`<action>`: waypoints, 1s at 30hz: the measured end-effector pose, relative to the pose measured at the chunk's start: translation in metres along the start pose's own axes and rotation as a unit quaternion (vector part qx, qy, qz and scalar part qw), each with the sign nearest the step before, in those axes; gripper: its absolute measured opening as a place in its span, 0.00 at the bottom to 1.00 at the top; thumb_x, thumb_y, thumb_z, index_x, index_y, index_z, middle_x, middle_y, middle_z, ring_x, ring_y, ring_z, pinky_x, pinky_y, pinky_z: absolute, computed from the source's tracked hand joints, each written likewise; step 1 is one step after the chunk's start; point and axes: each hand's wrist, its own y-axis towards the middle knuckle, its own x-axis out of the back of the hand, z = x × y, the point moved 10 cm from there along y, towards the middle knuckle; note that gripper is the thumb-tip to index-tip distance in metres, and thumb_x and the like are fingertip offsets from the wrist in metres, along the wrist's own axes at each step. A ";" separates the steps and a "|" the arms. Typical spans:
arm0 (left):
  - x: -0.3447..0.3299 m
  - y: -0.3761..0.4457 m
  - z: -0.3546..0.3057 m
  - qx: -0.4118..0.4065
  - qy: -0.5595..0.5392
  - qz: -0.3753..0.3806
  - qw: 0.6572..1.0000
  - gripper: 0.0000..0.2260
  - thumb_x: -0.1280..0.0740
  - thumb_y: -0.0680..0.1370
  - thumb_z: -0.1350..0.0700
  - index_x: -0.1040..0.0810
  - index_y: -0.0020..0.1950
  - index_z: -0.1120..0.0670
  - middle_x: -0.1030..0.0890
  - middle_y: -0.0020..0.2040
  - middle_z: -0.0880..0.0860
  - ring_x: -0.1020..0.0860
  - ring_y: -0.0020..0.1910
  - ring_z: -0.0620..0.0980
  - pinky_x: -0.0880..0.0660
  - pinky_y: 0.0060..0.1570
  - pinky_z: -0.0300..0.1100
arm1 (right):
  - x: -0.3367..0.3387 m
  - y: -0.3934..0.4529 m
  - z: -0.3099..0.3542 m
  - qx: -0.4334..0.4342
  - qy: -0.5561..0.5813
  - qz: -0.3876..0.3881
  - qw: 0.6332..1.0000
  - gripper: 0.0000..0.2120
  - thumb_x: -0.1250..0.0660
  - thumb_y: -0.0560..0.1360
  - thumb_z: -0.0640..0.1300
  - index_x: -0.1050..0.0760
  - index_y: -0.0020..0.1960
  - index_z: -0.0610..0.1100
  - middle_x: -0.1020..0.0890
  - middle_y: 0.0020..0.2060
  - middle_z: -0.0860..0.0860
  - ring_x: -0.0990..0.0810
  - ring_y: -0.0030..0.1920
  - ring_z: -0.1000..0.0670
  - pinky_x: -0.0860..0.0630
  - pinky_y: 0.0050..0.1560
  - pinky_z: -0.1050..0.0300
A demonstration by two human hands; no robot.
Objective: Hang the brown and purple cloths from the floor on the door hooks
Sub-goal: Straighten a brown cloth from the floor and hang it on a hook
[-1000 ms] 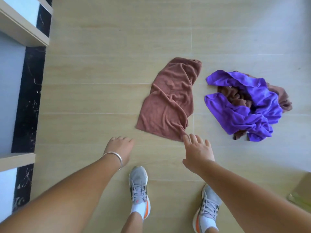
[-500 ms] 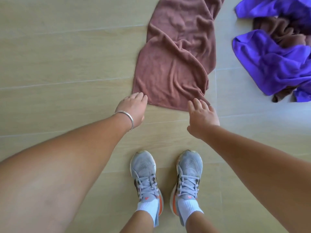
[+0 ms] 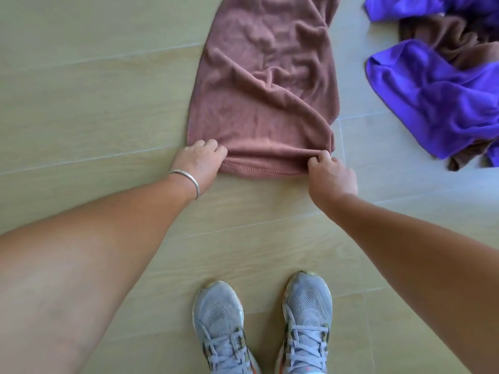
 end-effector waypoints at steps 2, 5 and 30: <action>0.007 -0.013 0.008 0.012 0.027 0.045 0.999 0.14 0.42 0.74 0.67 0.28 0.57 0.55 0.24 0.53 0.56 0.24 0.53 0.58 0.34 0.38 0.46 | 0.011 -0.006 0.001 0.012 0.001 0.019 1.000 0.16 0.46 0.76 0.34 0.27 0.59 0.43 0.24 0.53 0.45 0.23 0.52 0.42 0.32 0.41 0.52; 0.019 -0.057 0.013 0.018 0.037 0.107 0.993 0.16 0.44 0.75 0.67 0.26 0.58 0.53 0.21 0.54 0.55 0.21 0.53 0.57 0.33 0.40 0.44 | 0.032 -0.045 0.010 0.046 -0.006 0.038 0.998 0.18 0.47 0.76 0.36 0.26 0.60 0.47 0.20 0.51 0.47 0.21 0.52 0.44 0.33 0.42 0.54; 0.588 -0.178 0.193 0.219 -0.035 -0.082 0.972 0.11 0.41 0.72 0.61 0.21 0.47 0.50 0.19 0.45 0.51 0.21 0.44 0.56 0.30 0.39 0.41 | 0.643 -0.117 -0.021 0.083 -0.036 -0.200 0.976 0.14 0.41 0.72 0.38 0.24 0.53 0.51 0.19 0.51 0.51 0.25 0.57 0.47 0.34 0.52 0.53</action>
